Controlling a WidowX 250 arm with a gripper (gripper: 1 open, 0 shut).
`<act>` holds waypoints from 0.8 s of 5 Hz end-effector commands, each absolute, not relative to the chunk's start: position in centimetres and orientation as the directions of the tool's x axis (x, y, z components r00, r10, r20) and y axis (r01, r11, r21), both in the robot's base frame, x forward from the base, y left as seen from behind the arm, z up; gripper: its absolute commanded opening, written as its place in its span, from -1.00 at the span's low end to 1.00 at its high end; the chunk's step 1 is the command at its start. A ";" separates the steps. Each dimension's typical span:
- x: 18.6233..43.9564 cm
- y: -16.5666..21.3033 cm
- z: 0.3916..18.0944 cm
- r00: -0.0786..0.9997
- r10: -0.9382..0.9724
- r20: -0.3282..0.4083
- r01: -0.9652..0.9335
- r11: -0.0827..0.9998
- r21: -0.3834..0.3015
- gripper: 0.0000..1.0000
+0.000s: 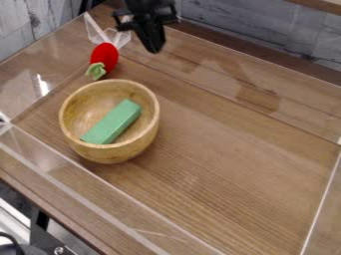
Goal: Move the red fruit to the left side of the table
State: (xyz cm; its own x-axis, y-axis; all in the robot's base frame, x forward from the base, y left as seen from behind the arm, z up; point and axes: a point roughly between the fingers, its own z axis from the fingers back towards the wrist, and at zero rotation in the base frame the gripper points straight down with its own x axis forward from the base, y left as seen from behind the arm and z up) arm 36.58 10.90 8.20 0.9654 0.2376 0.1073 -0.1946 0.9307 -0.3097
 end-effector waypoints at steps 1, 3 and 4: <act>37.2 10.8 10.8 0.955 0.223 0.198 -0.162 0.945 -0.283 1.00; 36.7 9.7 10.6 0.967 0.154 0.201 -0.099 0.960 -0.261 1.00; 36.3 8.6 11.1 0.973 0.084 0.217 -0.030 0.970 -0.241 1.00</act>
